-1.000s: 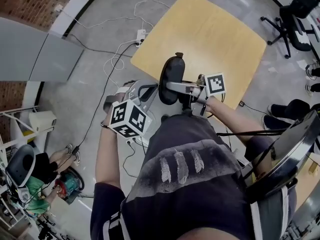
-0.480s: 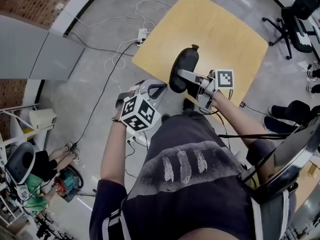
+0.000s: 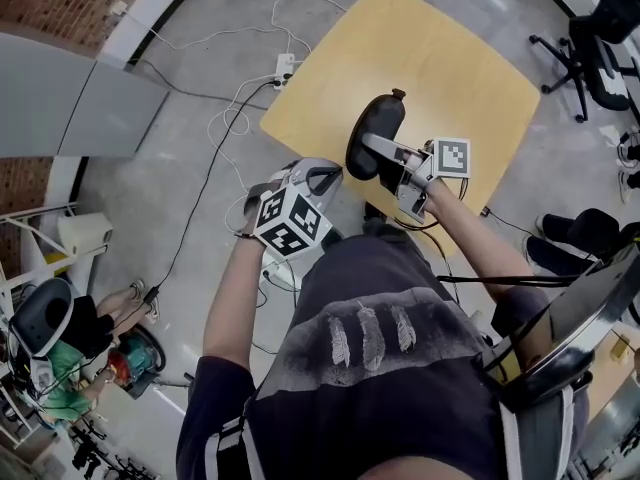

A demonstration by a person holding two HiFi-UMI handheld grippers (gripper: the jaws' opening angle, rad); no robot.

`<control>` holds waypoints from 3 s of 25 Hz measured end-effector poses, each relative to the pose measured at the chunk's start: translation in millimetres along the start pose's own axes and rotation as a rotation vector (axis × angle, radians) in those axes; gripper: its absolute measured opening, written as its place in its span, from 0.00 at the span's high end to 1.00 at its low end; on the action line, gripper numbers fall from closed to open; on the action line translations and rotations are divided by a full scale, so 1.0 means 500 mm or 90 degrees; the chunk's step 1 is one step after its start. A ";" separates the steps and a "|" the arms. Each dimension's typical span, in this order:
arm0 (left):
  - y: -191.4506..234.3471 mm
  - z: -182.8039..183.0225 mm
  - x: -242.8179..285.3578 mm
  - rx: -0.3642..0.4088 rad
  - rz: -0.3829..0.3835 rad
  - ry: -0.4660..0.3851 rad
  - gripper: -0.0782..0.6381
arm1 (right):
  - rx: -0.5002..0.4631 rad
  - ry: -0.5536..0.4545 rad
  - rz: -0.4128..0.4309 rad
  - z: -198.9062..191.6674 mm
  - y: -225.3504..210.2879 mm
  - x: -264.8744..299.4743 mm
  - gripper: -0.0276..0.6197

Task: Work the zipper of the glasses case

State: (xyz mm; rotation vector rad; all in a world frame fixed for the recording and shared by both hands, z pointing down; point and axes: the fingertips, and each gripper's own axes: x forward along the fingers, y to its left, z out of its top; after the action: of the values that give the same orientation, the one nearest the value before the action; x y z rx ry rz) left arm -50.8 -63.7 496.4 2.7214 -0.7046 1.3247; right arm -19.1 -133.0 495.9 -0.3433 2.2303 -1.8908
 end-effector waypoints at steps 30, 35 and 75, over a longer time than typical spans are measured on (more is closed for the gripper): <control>0.090 0.033 0.115 -0.269 0.090 -0.029 0.87 | 0.002 0.092 -0.328 0.229 -0.327 -0.096 0.48; 0.095 0.046 0.118 -0.272 0.100 -0.037 0.89 | -0.039 0.129 -0.361 0.239 -0.331 -0.111 0.48; 0.100 -0.007 -0.151 -0.278 0.218 -0.197 0.89 | -0.338 0.004 -0.377 0.180 -0.039 -0.075 0.95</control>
State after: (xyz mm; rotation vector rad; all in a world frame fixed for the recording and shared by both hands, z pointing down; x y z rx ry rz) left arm -114.2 -78.8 433.4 2.5307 -1.3512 0.6692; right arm 44.2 -209.6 500.3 -1.1892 2.8302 -1.4465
